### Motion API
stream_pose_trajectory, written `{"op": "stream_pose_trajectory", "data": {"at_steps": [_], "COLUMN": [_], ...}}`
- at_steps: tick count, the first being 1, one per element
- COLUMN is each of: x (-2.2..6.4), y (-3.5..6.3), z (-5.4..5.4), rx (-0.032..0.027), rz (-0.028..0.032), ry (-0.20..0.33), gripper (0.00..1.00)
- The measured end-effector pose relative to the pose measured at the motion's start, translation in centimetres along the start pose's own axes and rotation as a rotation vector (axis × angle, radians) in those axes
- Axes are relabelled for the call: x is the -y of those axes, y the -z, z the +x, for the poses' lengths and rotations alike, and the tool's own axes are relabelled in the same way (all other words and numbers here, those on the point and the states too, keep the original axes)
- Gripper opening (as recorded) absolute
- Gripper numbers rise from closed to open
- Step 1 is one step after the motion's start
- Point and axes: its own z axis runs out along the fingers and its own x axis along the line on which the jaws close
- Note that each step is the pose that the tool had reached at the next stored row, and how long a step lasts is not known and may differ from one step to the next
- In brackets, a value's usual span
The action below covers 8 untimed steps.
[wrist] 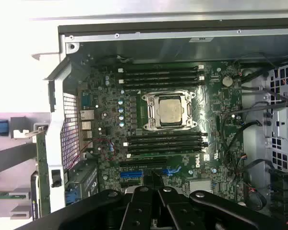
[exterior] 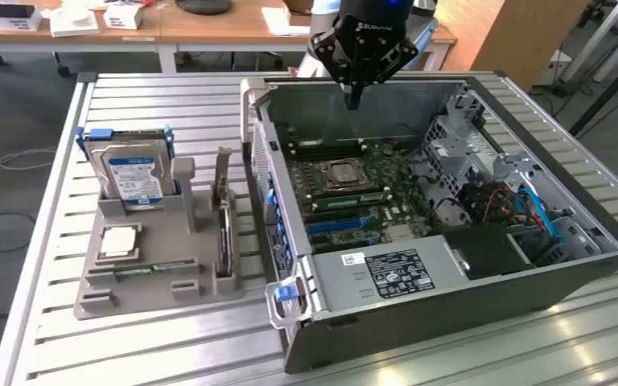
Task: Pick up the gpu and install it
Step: 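Reach for the gpu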
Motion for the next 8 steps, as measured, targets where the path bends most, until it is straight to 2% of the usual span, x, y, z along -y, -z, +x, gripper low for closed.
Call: {"op": "stream_pose_trajectory", "data": {"at_steps": [8], "x": [0.0], "y": [0.0], "z": [0.0], "rx": [0.0], "rz": [0.0], "ry": [0.0], "gripper": [0.11]}}
